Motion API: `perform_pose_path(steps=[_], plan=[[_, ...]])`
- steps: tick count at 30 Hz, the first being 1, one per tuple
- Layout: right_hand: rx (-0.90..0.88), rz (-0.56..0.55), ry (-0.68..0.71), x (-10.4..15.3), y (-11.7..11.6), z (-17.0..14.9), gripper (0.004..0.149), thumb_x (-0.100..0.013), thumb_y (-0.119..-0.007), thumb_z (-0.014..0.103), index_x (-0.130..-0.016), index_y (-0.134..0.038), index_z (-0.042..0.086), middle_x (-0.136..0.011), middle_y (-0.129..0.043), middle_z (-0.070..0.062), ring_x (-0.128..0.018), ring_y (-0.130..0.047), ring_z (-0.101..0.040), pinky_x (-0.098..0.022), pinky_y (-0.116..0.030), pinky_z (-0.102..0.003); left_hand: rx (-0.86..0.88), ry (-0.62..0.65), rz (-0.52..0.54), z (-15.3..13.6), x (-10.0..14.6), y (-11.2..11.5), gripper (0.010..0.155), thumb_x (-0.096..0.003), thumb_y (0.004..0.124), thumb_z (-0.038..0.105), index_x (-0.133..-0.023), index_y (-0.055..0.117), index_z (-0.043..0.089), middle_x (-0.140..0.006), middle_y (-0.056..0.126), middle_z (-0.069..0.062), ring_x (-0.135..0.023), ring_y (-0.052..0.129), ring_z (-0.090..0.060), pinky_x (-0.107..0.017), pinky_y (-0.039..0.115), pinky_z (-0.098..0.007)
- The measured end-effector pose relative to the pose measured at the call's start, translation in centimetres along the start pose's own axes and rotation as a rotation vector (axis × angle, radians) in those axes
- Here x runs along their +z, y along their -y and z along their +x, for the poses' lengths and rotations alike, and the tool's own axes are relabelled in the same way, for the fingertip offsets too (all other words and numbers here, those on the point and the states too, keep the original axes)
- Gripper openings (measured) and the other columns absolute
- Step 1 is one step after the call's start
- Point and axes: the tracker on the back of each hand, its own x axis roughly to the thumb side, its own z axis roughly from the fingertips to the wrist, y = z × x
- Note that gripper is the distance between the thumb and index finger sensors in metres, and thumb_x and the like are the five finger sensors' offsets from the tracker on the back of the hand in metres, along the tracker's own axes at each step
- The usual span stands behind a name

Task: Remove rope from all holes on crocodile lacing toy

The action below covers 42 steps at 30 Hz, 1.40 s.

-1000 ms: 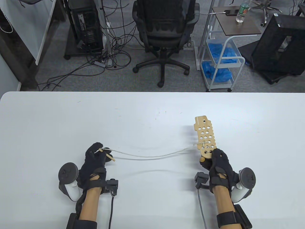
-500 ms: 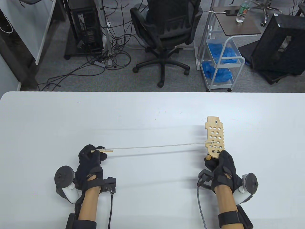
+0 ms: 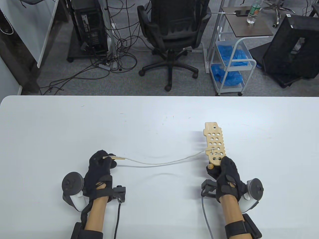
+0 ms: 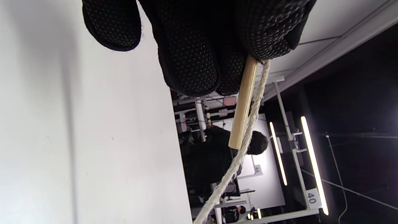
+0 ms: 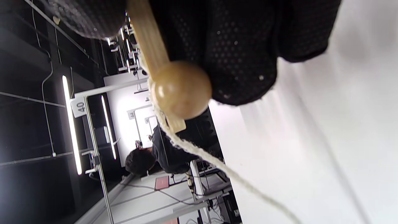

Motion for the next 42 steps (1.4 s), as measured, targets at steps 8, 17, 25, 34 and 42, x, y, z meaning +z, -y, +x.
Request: perform_pose_path(steps=[8,17,25,34,42], plan=[[0.154,0.179,0.026,1.7,-3.2,-0.8,0.05,-0.044,-0.076,0.037,-0.082,-0.073,0.004,-0.061,-0.094,-0.019,-0.043,-0.099,-0.037,-0.044,-0.077,-0.06,-0.137,0.174,-0.059,2.0,1.1,2.3,0.045,-0.0464,0.084,0.04,-0.091,0.077,0.042,-0.077,0.1,0.007,-0.062,0.102,-0.011,-0.065,0.076,-0.054],[0.311,0.372,0.097,4.4,-6.9,-1.7,0.05,-0.043,-0.078,0.037,-0.08,-0.076,0.003,-0.057,-0.096,-0.02,-0.038,-0.1,-0.037,-0.041,-0.078,-0.061,-0.282,0.393,-0.163,4.4,3.3,5.3,0.042,-0.0449,0.086,0.042,-0.087,0.083,0.041,-0.073,0.101,0.006,-0.06,0.102,-0.011,-0.064,0.076,-0.055],[0.472,0.474,0.203,5.6,-8.4,-1.7,0.05,-0.042,-0.08,0.037,-0.078,-0.078,0.003,-0.056,-0.097,-0.02,-0.036,-0.101,-0.036,-0.041,-0.078,-0.061,-0.407,0.526,-0.201,5.4,4.6,6.7,0.04,-0.0448,0.086,0.042,-0.085,0.086,0.04,-0.071,0.102,0.006,-0.058,0.102,-0.012,-0.064,0.076,-0.056],[0.491,0.511,0.212,6.0,-8.8,-1.9,0.05,-0.041,-0.081,0.037,-0.078,-0.078,0.002,-0.055,-0.097,-0.02,-0.036,-0.101,-0.037,-0.041,-0.078,-0.061,-0.46,0.565,-0.199,5.7,5.0,7.0,0.04,-0.0447,0.086,0.041,-0.084,0.087,0.039,-0.071,0.102,0.006,-0.059,0.101,-0.012,-0.064,0.076,-0.056],[0.497,0.536,0.222,6.2,-9.1,-1.8,0.05,-0.041,-0.081,0.037,-0.078,-0.079,0.003,-0.055,-0.098,-0.02,-0.036,-0.101,-0.037,-0.04,-0.078,-0.061,-0.516,0.587,-0.186,6.0,5.1,7.1,0.039,-0.0445,0.087,0.041,-0.084,0.087,0.039,-0.071,0.102,0.006,-0.059,0.102,-0.013,-0.064,0.076,-0.056]])
